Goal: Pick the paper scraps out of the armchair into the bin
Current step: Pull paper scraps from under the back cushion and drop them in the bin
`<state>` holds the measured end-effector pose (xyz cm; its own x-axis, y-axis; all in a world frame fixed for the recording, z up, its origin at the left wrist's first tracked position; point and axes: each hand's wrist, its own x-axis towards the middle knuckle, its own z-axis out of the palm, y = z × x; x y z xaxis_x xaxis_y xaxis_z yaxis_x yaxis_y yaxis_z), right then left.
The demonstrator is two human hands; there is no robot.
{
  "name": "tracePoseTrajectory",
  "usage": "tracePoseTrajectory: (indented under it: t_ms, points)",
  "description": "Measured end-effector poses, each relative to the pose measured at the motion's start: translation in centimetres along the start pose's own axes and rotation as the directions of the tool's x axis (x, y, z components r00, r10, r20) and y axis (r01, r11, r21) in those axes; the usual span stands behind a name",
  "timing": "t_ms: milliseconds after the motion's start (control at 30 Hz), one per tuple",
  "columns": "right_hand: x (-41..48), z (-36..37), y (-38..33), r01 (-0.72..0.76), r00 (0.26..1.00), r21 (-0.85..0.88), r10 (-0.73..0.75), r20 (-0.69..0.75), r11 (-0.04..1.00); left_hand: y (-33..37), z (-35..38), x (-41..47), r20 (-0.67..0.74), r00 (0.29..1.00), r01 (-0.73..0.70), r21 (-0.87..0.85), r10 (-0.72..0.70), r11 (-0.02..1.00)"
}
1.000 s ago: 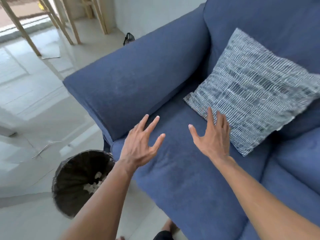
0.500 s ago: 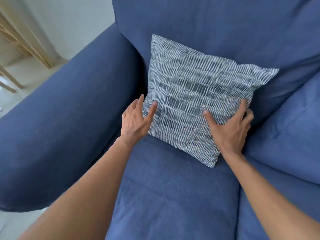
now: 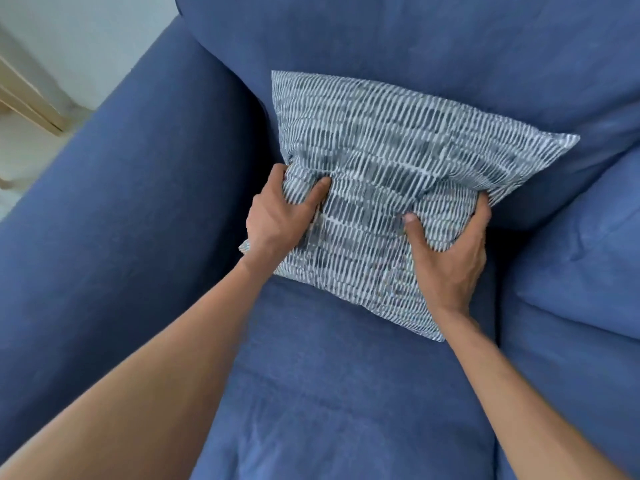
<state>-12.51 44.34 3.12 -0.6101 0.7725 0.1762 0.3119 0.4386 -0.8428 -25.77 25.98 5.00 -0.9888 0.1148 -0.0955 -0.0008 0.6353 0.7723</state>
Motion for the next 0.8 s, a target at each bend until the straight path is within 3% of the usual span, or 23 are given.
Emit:
tracePoseTrajectory:
  t_ms: [133, 433, 800]
  points:
    - [-2.7, -1.2, -1.8, -0.026, 1.000, -0.001, 0.026, -0.018, 1.000, -0.9, -2.9, -2.6, -0.099, 0.994, -0.038, -0.003, 0.038, 0.999]
    - [-13.7, -2.9, 1.2, -0.250, 0.942, -0.222, 0.289, 0.168, 0.943, -8.8, -3.5, -11.5, 0.052, 0.955, 0.264, 0.289, -0.291, 0.920]
    - [-18.5, -6.1, -0.3, -0.337, 0.907, -0.306, 0.394, 0.147, 0.890, -8.6, -5.9, -15.5, 0.195, 0.922, 0.271, 0.296, -0.336, 0.916]
